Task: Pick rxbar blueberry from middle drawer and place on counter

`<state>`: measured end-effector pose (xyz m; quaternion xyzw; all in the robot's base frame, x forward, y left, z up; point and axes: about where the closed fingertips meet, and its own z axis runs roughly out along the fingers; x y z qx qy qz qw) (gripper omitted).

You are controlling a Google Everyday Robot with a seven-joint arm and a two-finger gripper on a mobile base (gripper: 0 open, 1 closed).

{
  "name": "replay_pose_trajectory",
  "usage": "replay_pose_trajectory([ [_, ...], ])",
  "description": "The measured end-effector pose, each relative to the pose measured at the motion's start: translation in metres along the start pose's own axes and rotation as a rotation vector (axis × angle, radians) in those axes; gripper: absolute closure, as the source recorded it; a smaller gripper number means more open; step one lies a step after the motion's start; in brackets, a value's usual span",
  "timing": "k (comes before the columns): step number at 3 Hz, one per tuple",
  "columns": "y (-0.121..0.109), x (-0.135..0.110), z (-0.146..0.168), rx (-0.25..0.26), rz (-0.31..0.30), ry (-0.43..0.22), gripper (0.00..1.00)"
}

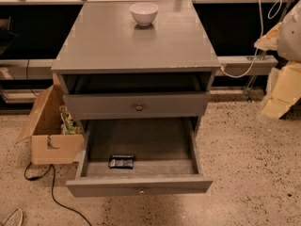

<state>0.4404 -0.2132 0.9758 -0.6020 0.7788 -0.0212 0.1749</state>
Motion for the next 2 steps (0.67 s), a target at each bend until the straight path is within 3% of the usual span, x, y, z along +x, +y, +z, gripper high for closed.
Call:
replay_pose_trajectory([
  [1,0.011,-0.017,0.056,-0.094,0.052,-0.155,0.00],
  [2,0.021,-0.042,0.106,-0.156,0.110,-0.288,0.00],
])
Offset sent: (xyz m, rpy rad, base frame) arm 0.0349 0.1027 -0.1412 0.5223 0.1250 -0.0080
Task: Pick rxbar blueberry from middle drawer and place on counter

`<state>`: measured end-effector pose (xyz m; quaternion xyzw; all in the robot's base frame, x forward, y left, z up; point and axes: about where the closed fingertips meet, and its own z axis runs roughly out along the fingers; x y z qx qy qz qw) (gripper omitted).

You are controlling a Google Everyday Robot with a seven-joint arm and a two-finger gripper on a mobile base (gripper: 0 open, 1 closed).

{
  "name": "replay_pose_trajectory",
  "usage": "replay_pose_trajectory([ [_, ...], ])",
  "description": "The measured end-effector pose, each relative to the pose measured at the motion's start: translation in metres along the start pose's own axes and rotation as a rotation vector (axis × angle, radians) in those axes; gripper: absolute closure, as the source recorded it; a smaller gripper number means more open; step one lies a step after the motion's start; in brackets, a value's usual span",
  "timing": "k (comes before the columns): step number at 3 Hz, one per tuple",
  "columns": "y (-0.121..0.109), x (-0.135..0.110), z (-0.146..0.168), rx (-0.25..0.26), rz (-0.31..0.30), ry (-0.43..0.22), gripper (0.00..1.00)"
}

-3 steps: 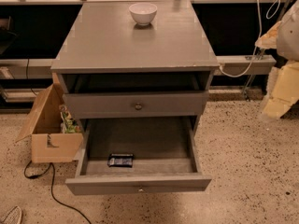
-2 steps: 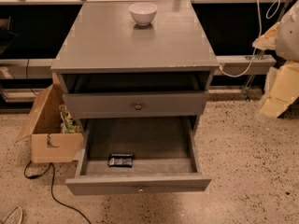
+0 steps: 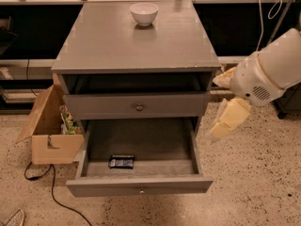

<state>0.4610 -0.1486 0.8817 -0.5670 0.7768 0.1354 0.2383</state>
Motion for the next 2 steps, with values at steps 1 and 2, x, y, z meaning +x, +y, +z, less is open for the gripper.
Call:
replay_pose_trajectory([
  [1,0.0048,-0.0308,0.0483,-0.030,0.039,-0.138,0.00],
  [2,0.0048,-0.0307,0.0483,-0.030,0.039,-0.137,0.00],
])
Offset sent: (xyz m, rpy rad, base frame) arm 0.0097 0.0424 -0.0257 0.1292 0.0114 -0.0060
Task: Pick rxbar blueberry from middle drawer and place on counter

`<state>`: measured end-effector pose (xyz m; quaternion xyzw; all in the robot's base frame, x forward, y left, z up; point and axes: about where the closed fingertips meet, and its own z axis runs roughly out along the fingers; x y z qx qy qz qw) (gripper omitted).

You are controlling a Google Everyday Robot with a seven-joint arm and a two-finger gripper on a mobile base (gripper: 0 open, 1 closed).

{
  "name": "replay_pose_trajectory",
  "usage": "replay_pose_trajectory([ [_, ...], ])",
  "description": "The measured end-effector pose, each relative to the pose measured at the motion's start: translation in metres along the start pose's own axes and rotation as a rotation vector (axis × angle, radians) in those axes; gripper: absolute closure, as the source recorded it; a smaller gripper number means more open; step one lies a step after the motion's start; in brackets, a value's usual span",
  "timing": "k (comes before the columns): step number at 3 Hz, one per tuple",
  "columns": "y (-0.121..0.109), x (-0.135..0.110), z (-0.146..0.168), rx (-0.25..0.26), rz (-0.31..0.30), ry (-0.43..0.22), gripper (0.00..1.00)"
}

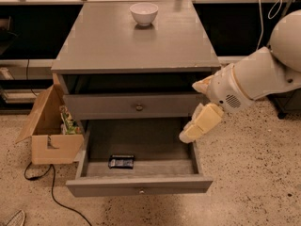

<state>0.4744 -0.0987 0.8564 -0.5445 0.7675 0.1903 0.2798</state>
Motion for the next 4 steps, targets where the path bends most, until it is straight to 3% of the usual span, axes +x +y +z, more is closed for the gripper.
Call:
replay_pose_trajectory([
  [1,-0.004,0.013,0.031,0.014,0.002,0.030,0.00],
  [2,-0.009,0.033,0.086,0.020,-0.028,0.046,0.00],
  [3,-0.016,0.044,0.138,0.022,-0.079,0.020,0.00],
  [4,-0.024,0.050,0.207,-0.031,-0.120,-0.042,0.00],
])
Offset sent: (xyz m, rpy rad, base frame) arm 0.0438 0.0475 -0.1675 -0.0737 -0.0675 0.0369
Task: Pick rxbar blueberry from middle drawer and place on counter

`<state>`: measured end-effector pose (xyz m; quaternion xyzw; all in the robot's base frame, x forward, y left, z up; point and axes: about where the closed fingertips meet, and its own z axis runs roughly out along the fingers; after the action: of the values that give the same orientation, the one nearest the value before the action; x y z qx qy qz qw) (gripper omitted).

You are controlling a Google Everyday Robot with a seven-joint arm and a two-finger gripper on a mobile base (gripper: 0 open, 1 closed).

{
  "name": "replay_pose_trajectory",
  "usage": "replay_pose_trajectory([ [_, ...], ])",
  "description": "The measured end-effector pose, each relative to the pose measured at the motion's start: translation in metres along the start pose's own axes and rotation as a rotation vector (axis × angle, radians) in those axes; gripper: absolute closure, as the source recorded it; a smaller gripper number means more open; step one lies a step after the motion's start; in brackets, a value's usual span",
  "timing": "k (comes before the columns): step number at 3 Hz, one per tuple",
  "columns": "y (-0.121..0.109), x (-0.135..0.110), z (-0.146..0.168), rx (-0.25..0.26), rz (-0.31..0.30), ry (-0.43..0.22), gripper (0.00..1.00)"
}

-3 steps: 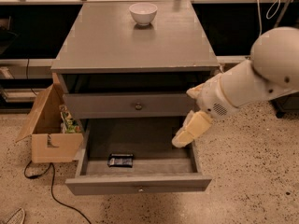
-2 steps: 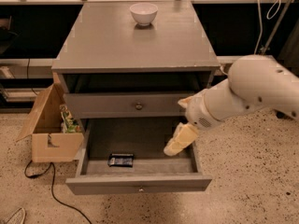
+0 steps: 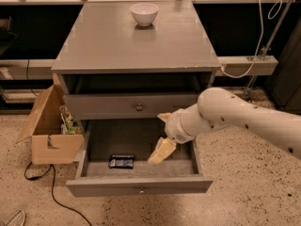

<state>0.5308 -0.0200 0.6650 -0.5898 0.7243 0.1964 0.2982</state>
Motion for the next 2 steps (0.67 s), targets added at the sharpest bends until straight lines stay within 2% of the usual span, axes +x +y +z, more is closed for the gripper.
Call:
replay_pose_trajectory([
  [1,0.000,0.000,0.000,0.000,0.000,0.000,0.00],
  [2,-0.001,0.009,0.014,-0.007,0.002,0.004,0.00],
])
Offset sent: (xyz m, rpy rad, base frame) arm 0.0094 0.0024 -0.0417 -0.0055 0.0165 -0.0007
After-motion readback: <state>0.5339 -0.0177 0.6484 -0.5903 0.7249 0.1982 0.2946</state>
